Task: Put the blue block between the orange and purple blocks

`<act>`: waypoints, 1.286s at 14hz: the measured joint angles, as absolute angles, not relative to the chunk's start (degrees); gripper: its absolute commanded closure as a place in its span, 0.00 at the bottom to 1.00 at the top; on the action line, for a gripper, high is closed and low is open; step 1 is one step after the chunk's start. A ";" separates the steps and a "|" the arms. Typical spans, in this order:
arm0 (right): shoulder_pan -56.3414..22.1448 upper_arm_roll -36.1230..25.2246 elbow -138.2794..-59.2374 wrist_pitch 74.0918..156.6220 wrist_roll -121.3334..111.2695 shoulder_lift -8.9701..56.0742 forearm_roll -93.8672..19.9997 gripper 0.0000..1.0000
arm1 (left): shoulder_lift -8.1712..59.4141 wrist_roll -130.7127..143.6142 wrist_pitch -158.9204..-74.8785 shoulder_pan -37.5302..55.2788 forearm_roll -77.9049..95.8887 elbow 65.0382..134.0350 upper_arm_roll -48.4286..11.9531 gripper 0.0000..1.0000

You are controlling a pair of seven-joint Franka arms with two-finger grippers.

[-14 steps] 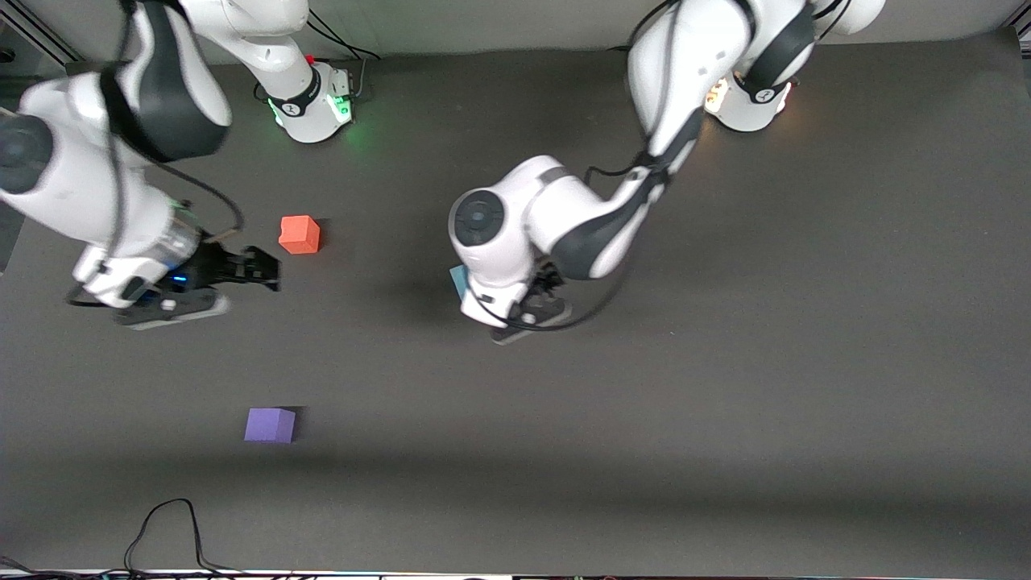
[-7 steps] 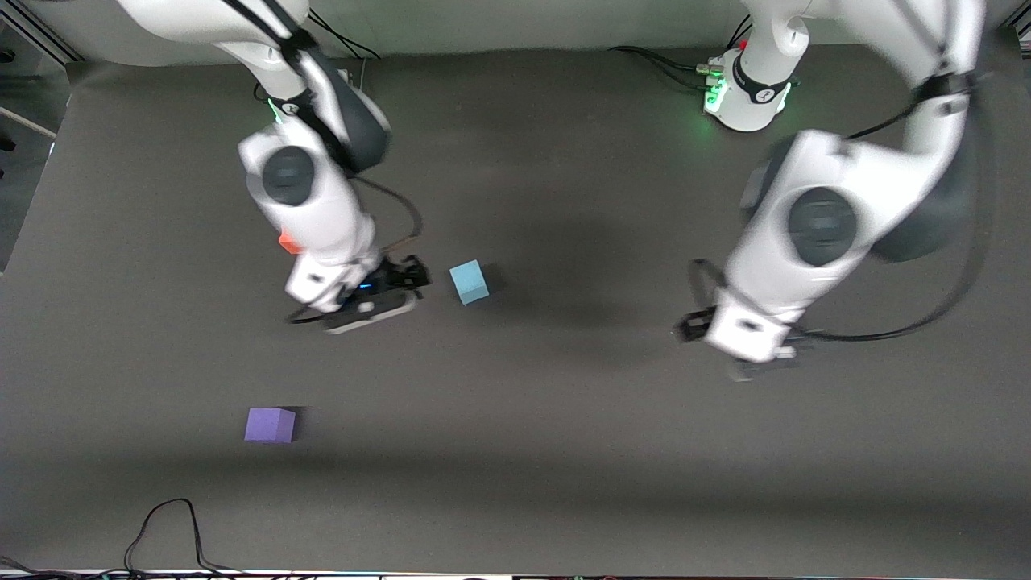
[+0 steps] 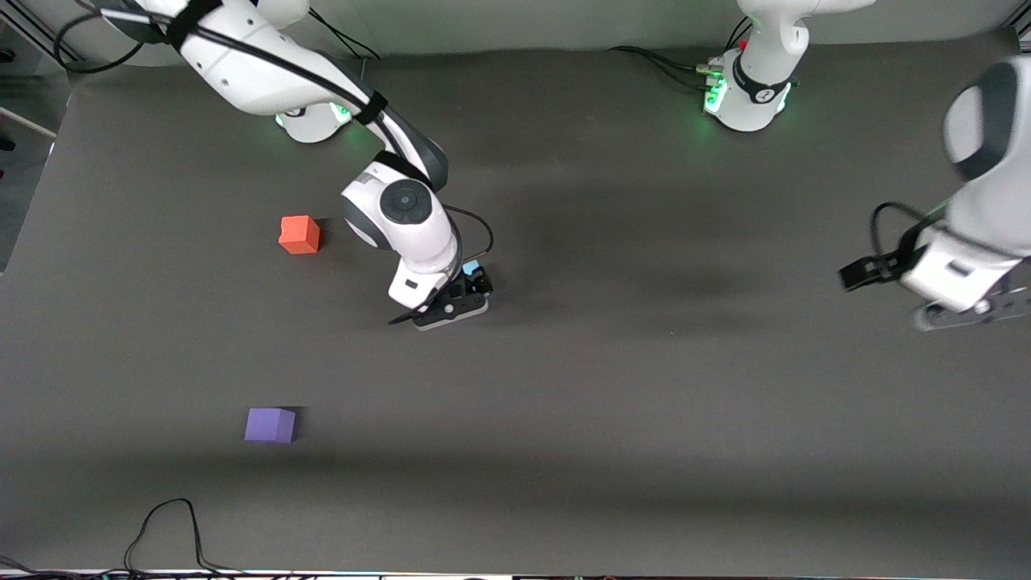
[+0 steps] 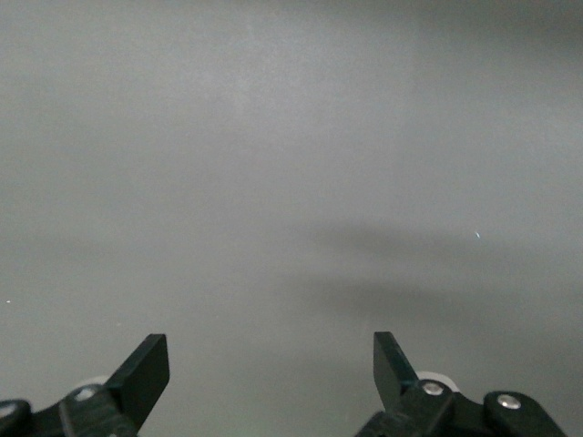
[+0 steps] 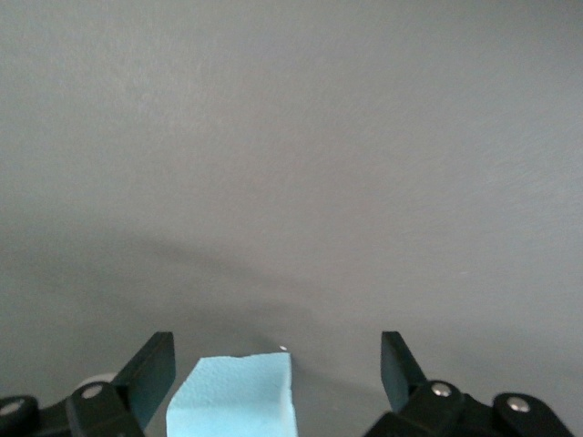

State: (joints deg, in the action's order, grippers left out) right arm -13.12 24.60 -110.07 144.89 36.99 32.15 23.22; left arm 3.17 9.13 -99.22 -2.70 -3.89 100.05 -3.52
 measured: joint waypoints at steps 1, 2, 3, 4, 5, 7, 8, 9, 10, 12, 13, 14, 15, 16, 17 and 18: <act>-13.41 24.65 -111.07 146.28 37.96 32.49 23.40 0.00 | 1.74 7.67 -99.11 -1.83 -3.11 100.72 -1.78 0.00; -13.92 24.71 -111.84 146.67 38.75 32.53 23.49 0.00 | 0.59 7.48 -99.11 0.47 -2.82 101.50 0.35 0.00; -14.36 24.74 -112.35 146.73 39.69 32.52 23.55 0.00 | -0.07 7.86 -99.11 3.17 -2.77 102.03 2.22 0.00; -14.65 24.79 -112.95 147.09 40.82 32.52 23.78 0.00 | -0.38 8.43 -99.11 5.70 -2.77 102.33 3.82 0.00; -14.80 24.87 -113.83 147.94 41.87 32.52 24.02 0.01 | -0.41 8.96 -99.11 7.28 -2.77 102.44 4.75 0.00; -14.88 24.98 -116.34 150.39 43.35 32.52 24.79 0.49 | -0.39 9.27 -99.11 7.89 -2.77 102.79 5.14 0.00; -14.88 24.98 -117.33 150.99 43.55 32.52 24.93 0.64 | -0.39 9.27 -99.11 7.73 -2.77 102.84 5.27 0.00; -14.88 24.97 -117.84 151.11 43.67 32.52 24.95 0.67 | -0.41 9.26 -99.11 7.51 -2.77 102.83 5.28 0.00; -14.86 24.96 -117.91 151.12 43.77 32.51 24.96 0.68 | -0.43 9.26 -99.11 7.35 -2.77 102.82 5.19 0.00; -14.49 24.83 -117.82 150.96 43.92 32.05 24.96 0.68 | -0.53 9.26 -99.11 6.99 -2.77 102.76 4.90 0.00; -13.76 24.63 -117.67 150.03 43.94 31.25 24.96 0.68 | -0.63 9.26 -98.83 6.94 -2.77 102.71 4.83 0.00; -12.35 24.51 -117.55 147.94 43.93 29.85 24.96 0.68 | -0.72 9.26 -97.80 6.94 -2.77 102.57 4.72 0.00; -10.27 24.47 -117.50 145.29 43.50 27.94 24.96 0.67 | -0.75 9.26 -96.35 6.93 -2.76 102.34 4.49 0.00; -7.63 24.48 -117.53 142.63 41.82 25.80 24.87 0.68 | -0.76 9.26 -95.50 6.94 -2.76 102.21 4.19 0.00; -4.60 24.45 -117.61 140.44 38.64 23.72 24.06 0.68 | -0.76 9.26 -95.05 6.94 -2.76 102.20 3.97 0.00; -1.61 24.26 -117.69 138.84 33.97 21.77 21.58 0.68 | -0.76 9.26 -94.84 6.94 -2.76 102.20 3.91 0.00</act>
